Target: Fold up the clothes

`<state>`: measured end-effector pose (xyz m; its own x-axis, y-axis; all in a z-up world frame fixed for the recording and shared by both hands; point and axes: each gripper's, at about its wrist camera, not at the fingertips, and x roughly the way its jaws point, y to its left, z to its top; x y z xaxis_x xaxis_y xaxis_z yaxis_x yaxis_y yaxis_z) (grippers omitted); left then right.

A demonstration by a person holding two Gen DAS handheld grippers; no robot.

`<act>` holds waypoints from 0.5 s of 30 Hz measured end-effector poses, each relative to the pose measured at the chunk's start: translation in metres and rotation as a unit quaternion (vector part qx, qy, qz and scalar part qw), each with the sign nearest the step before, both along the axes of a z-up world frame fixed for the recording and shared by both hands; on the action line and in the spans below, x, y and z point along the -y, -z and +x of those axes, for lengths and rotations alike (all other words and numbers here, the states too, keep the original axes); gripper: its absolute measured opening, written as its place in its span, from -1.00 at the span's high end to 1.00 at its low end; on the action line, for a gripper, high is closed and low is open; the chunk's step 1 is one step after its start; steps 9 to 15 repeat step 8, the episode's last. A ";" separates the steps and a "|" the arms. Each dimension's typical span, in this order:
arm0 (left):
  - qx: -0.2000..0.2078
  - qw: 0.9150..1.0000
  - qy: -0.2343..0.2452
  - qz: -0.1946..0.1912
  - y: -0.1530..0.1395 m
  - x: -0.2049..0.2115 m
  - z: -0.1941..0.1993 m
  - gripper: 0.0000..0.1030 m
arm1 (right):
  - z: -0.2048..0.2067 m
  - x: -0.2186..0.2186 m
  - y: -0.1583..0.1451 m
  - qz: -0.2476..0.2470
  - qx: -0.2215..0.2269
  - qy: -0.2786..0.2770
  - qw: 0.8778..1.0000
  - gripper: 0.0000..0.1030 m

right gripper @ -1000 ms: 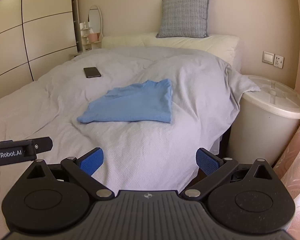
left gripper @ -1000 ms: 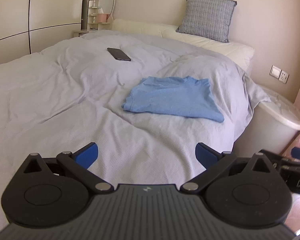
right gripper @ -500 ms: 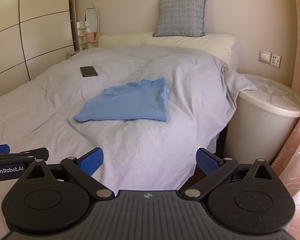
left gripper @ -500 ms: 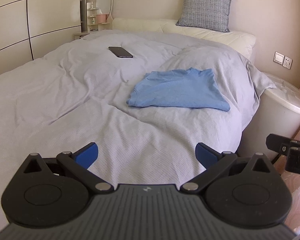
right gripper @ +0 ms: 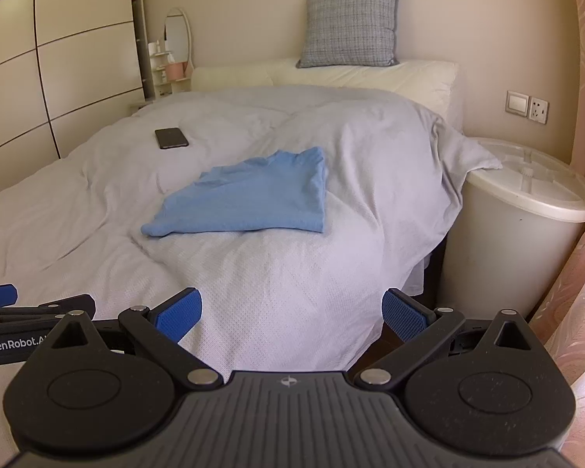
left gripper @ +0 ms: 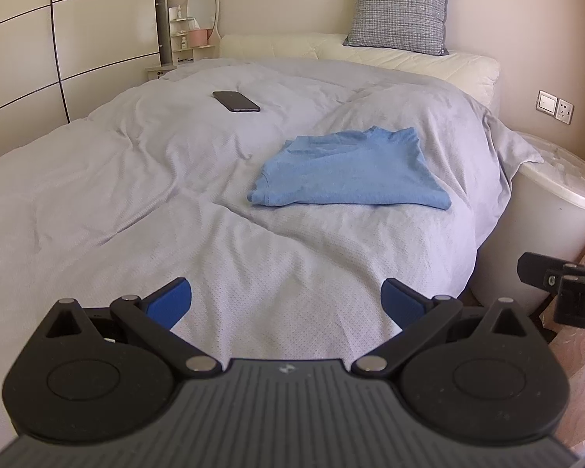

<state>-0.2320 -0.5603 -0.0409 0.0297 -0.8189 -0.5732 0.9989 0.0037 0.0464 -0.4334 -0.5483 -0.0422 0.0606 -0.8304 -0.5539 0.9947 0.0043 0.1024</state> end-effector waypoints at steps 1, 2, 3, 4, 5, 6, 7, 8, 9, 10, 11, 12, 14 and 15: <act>0.001 1.000 0.000 -0.002 -0.001 0.000 -0.001 -0.98 | 0.000 0.000 0.000 -0.001 0.000 -0.001 1.000 -0.97; 0.002 1.000 0.000 -0.003 -0.001 -0.001 -0.002 -0.98 | -0.001 0.000 0.000 -0.001 0.000 -0.002 1.000 -0.97; 0.002 1.000 -0.001 -0.005 -0.002 -0.001 -0.003 -0.98 | -0.001 0.000 0.000 -0.002 0.001 -0.003 1.000 -0.97; 0.003 1.000 -0.002 -0.006 -0.002 -0.002 -0.004 -0.98 | -0.001 0.000 0.000 -0.003 0.001 -0.005 1.000 -0.97; 0.004 1.000 -0.001 -0.008 -0.003 -0.003 -0.005 -0.98 | -0.002 0.001 0.000 -0.003 0.001 -0.007 1.000 -0.97; 0.006 1.000 -0.001 -0.011 -0.003 -0.004 -0.006 -0.98 | -0.002 0.001 0.000 -0.003 0.001 -0.008 1.000 -0.97; 0.008 1.000 0.000 -0.014 -0.004 -0.006 -0.008 -0.98 | -0.002 0.002 0.000 -0.003 0.002 -0.010 1.000 -0.97; 0.011 1.000 0.001 -0.016 -0.005 -0.006 -0.009 -0.98 | -0.002 0.002 0.001 -0.003 0.002 -0.011 1.000 -0.97; 0.011 1.000 0.001 -0.016 -0.005 -0.006 -0.009 -0.98 | -0.002 0.002 0.001 -0.003 0.002 -0.011 1.000 -0.97; 0.011 1.000 0.001 -0.016 -0.005 -0.006 -0.009 -0.98 | -0.002 0.002 0.001 -0.003 0.002 -0.011 1.000 -0.97; 0.011 1.000 0.001 -0.016 -0.005 -0.006 -0.009 -0.98 | -0.002 0.002 0.001 -0.003 0.002 -0.011 1.000 -0.97; 0.011 1.000 0.001 -0.016 -0.005 -0.006 -0.009 -0.98 | -0.002 0.002 0.001 -0.003 0.002 -0.011 1.000 -0.97; 0.011 1.000 0.001 -0.016 -0.005 -0.006 -0.009 -0.98 | -0.002 0.002 0.001 -0.003 0.002 -0.011 1.000 -0.97; 0.011 1.000 0.001 -0.016 -0.005 -0.006 -0.009 -0.98 | -0.002 0.002 0.001 -0.003 0.002 -0.011 1.000 -0.97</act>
